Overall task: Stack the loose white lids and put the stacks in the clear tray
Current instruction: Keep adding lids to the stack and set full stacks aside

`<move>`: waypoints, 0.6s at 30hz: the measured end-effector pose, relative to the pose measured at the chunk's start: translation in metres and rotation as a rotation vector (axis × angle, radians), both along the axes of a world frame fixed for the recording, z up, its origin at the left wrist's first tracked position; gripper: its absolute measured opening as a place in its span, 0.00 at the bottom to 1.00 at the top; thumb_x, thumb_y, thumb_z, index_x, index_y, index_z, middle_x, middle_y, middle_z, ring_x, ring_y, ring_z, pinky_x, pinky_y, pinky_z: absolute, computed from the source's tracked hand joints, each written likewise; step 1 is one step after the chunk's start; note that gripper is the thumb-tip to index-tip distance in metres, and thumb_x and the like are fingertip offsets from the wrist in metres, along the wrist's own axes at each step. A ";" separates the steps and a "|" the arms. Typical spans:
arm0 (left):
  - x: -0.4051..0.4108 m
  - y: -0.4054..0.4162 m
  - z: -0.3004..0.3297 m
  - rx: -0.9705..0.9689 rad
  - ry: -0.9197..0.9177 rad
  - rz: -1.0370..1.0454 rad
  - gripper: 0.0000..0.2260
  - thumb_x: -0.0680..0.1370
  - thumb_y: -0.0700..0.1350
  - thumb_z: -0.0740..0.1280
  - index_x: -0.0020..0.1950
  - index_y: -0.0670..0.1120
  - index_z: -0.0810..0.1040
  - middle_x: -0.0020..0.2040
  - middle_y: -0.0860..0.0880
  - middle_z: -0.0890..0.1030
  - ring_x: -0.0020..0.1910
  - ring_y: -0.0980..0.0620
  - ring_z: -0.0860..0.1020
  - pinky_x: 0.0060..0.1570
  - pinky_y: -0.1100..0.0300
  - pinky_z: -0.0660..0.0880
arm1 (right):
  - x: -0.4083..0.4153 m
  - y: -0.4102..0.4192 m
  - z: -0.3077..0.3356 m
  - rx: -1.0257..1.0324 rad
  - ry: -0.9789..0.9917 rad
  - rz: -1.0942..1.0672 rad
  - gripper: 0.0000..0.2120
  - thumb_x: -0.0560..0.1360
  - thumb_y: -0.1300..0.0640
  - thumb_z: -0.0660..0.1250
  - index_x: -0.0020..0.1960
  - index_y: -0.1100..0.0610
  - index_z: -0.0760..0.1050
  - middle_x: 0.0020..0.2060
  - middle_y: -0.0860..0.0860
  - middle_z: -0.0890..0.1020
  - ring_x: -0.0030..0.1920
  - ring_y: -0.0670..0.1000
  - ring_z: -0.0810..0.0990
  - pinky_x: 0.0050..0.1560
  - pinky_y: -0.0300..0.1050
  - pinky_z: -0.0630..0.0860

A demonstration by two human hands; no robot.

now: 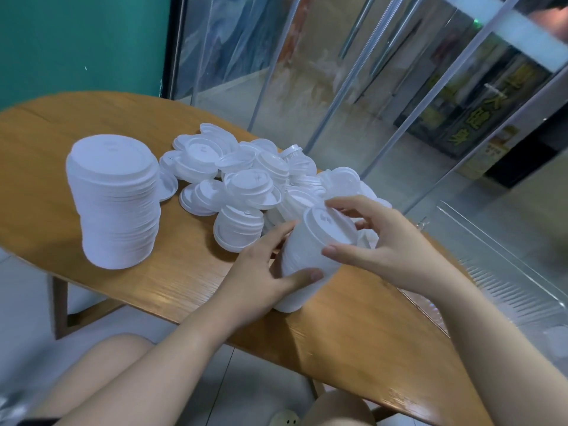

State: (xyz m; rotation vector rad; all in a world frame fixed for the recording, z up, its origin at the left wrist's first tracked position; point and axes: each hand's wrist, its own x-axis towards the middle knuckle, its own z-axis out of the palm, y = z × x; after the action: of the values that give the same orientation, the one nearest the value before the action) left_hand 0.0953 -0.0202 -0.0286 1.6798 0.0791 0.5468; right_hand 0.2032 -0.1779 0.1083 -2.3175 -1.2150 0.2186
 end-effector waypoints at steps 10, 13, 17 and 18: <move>-0.001 0.000 -0.001 0.021 -0.009 -0.016 0.31 0.69 0.60 0.79 0.70 0.65 0.74 0.60 0.64 0.81 0.61 0.62 0.78 0.59 0.69 0.73 | -0.002 -0.001 -0.015 -0.018 0.014 -0.017 0.32 0.65 0.35 0.74 0.67 0.42 0.76 0.62 0.34 0.79 0.65 0.35 0.74 0.59 0.26 0.69; -0.001 0.001 0.001 0.032 -0.014 -0.014 0.31 0.69 0.60 0.79 0.70 0.65 0.74 0.60 0.63 0.82 0.61 0.63 0.78 0.59 0.70 0.72 | 0.001 0.000 -0.020 -0.019 0.046 -0.019 0.33 0.65 0.36 0.76 0.67 0.43 0.76 0.62 0.33 0.79 0.65 0.35 0.74 0.60 0.28 0.71; -0.002 0.003 0.001 0.059 -0.008 -0.019 0.32 0.70 0.61 0.78 0.72 0.64 0.73 0.61 0.64 0.81 0.62 0.64 0.78 0.61 0.69 0.73 | 0.001 -0.003 -0.032 0.016 0.073 -0.030 0.34 0.66 0.36 0.76 0.70 0.41 0.74 0.64 0.32 0.77 0.68 0.35 0.73 0.63 0.30 0.71; -0.002 0.004 0.001 0.064 -0.005 -0.018 0.32 0.69 0.61 0.78 0.72 0.64 0.73 0.61 0.64 0.81 0.62 0.64 0.78 0.61 0.68 0.73 | 0.002 -0.004 -0.034 0.021 0.071 -0.029 0.34 0.66 0.36 0.76 0.70 0.40 0.73 0.64 0.31 0.77 0.68 0.35 0.72 0.63 0.30 0.70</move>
State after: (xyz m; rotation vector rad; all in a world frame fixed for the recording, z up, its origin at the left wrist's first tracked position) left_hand 0.0937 -0.0163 -0.0276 1.7396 0.0431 0.5453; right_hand 0.2048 -0.1817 0.0747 -2.2880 -1.1429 0.2734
